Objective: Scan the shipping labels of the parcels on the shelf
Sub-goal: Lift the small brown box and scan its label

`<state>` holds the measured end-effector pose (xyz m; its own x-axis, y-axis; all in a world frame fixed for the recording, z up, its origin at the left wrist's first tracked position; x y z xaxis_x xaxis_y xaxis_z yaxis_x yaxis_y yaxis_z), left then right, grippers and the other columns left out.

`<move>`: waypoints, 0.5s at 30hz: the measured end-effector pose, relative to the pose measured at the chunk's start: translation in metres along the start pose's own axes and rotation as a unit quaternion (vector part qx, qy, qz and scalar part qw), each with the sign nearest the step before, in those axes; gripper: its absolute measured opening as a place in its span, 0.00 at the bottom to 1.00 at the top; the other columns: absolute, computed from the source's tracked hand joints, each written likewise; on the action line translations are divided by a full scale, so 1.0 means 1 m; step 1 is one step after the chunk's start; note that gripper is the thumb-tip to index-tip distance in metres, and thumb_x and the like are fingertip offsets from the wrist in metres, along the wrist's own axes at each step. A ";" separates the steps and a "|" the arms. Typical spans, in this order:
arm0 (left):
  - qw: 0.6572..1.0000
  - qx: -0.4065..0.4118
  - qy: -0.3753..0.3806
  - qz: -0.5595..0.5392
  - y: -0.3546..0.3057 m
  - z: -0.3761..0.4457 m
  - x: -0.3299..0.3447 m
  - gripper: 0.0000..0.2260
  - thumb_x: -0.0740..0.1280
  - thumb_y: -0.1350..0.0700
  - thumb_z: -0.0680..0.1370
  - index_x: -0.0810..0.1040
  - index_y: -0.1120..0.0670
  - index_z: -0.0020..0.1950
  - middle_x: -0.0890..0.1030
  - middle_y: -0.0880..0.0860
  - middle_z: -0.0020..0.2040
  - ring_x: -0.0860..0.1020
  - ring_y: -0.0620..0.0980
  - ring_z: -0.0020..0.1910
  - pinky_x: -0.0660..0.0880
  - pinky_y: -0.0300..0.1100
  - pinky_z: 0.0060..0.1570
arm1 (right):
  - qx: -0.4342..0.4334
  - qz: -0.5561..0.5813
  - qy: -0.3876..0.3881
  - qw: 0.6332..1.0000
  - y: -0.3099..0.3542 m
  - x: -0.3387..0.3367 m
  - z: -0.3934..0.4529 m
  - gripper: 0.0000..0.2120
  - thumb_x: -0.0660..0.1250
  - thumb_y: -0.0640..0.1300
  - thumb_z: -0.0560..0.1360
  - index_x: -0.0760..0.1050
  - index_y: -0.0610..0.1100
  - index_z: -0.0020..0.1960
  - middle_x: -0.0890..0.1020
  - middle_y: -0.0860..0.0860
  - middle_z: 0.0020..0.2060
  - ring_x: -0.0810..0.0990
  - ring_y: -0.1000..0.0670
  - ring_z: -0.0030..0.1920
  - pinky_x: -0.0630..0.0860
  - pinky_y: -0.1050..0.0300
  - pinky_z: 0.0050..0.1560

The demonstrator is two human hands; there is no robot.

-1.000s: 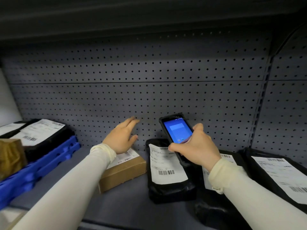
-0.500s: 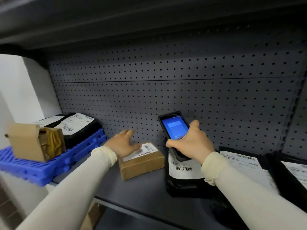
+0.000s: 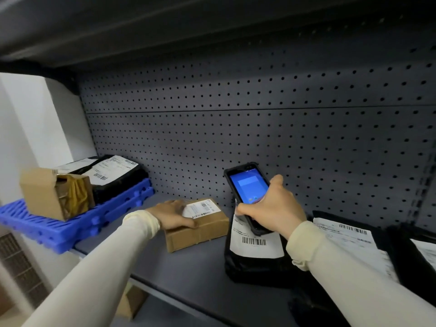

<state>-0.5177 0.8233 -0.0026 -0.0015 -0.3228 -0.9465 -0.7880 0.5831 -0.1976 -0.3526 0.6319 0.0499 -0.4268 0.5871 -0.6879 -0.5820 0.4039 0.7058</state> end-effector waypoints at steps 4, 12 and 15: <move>0.999 0.011 0.046 -0.023 0.012 0.010 -0.001 0.50 0.71 0.27 0.49 0.65 0.45 0.67 0.71 0.47 0.66 0.72 0.49 0.63 0.67 0.46 0.67 | 0.009 -0.010 -0.012 1.000 -0.002 -0.005 0.004 0.33 0.75 0.58 0.60 0.60 0.45 0.52 0.79 0.49 0.44 0.79 0.47 0.45 0.76 0.52 0.40; 0.995 0.031 0.096 0.022 0.024 0.031 -0.008 0.56 0.72 0.27 0.48 0.61 0.47 0.71 0.70 0.46 0.68 0.70 0.49 0.66 0.66 0.44 0.67 | 0.043 -0.025 -0.053 0.997 0.008 -0.004 0.008 0.37 0.75 0.57 0.61 0.60 0.43 0.59 0.80 0.47 0.48 0.78 0.45 0.49 0.77 0.50 0.43; 0.996 0.024 0.074 0.051 0.026 0.036 -0.008 0.51 0.72 0.28 0.55 0.63 0.50 0.72 0.72 0.47 0.68 0.71 0.50 0.66 0.66 0.44 0.68 | 0.054 -0.038 -0.072 0.995 0.017 0.002 0.007 0.43 0.75 0.57 0.62 0.59 0.40 0.67 0.79 0.47 0.49 0.78 0.44 0.50 0.71 0.53 0.38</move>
<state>-0.5161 0.8682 -0.0098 -0.1730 -0.3640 -0.9152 -0.7485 0.6525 -0.1180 -0.3589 0.6449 0.0616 -0.2765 0.6425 -0.7147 -0.5275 0.5202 0.6717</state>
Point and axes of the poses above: each hand's wrist, its own z-axis towards the middle knuckle, its own x-axis out of the palm, y = z × x, the point moved 7 cm from there along z, towards the middle knuckle
